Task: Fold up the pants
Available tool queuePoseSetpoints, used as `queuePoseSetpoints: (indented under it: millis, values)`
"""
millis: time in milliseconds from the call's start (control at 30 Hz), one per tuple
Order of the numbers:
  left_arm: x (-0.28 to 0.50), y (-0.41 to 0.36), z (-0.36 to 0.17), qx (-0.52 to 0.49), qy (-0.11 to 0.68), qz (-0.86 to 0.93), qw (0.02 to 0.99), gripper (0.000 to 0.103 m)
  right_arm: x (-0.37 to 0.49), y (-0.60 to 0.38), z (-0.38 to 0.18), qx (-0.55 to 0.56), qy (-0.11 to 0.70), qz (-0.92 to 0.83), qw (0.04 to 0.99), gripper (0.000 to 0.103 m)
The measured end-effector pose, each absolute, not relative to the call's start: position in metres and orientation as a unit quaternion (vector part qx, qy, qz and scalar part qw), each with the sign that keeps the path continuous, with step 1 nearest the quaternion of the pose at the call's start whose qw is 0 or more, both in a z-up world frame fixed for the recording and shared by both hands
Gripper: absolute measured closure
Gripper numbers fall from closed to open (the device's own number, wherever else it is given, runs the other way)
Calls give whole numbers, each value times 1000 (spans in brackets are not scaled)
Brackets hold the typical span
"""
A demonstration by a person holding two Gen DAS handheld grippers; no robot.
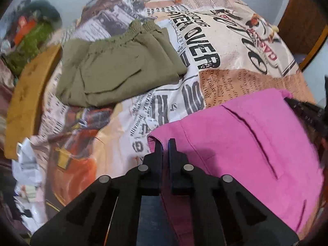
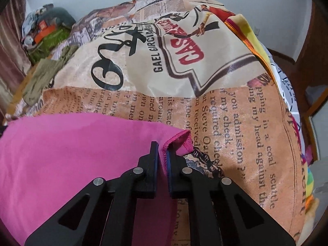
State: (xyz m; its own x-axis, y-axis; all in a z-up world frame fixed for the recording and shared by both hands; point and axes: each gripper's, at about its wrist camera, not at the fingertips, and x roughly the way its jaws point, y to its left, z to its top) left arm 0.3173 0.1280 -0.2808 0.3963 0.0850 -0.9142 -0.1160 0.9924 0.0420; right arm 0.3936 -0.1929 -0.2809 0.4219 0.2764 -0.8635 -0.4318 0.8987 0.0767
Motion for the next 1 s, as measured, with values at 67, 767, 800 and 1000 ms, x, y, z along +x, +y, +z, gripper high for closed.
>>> queuePoseSetpoints:
  millis: [67, 767, 800, 1000]
  values:
    - [317, 125, -284, 0, 546, 63, 836, 95, 394, -191, -281, -91, 495, 205, 840, 97]
    - [297, 184, -262, -86, 538, 127, 829, 92, 368, -189, -227, -124, 450, 196, 862, 56]
    - [299, 180, -256, -82, 530, 123, 835, 91, 366, -186, -220, -124, 443, 204, 864, 53]
    - [308, 157, -226, -88, 494, 71, 862, 35, 358, -155, -202, -102, 428, 259, 860, 33]
